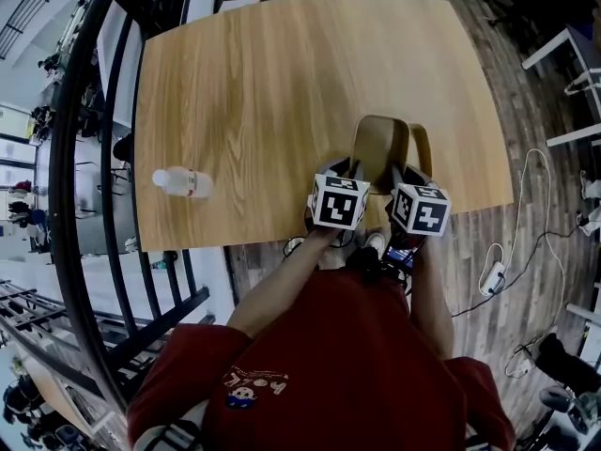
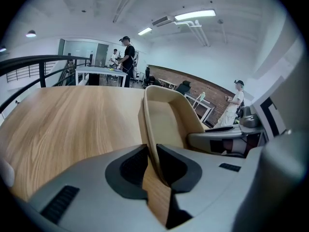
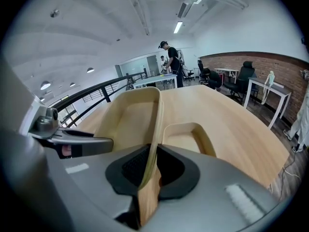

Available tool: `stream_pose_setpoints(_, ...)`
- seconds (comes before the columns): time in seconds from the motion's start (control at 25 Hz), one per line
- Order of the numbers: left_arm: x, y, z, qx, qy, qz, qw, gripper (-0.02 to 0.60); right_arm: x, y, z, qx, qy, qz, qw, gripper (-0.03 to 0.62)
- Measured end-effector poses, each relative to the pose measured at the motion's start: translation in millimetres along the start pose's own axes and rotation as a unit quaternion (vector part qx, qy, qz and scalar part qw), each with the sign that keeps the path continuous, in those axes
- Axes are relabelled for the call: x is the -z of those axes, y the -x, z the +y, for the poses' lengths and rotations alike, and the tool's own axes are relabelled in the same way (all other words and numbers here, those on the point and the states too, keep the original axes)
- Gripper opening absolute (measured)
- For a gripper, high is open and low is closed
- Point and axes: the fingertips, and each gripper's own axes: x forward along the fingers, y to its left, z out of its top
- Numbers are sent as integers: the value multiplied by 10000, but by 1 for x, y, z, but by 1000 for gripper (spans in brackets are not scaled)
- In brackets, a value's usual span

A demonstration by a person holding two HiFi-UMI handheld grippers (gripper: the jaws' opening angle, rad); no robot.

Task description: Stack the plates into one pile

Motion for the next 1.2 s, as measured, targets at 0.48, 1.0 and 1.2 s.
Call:
stream_pose_setpoints(0.48,-20,-32,-51,-249,195,-40,9995,63,-21,7,-62,-311,184,200,9991,43)
stream_pose_setpoints(1.0,0,-51,-82,-700,754,211,9945,75,-7,1,-98,-893,619,1091,9881,48)
stream_pose_setpoints(1.2,6,-57,-86,-806,785,266,9933,77,1,-2,-104,-897,743,1410,9831,49)
